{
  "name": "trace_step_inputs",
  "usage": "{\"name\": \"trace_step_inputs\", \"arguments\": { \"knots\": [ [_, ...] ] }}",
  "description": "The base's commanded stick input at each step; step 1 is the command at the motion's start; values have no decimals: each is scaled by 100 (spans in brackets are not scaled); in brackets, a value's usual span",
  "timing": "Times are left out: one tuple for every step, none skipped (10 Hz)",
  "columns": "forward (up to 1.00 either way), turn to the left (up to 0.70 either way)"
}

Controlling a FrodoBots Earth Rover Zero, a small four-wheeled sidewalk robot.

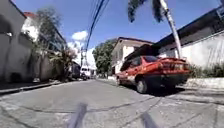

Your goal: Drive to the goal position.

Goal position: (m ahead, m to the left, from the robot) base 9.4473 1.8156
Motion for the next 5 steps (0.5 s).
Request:
{"name": "trace_step_inputs", "arguments": {
  "knots": [
    [100, 0],
    [100, 0],
    [100, 0],
    [100, 0],
    [100, 0]
  ]
}}
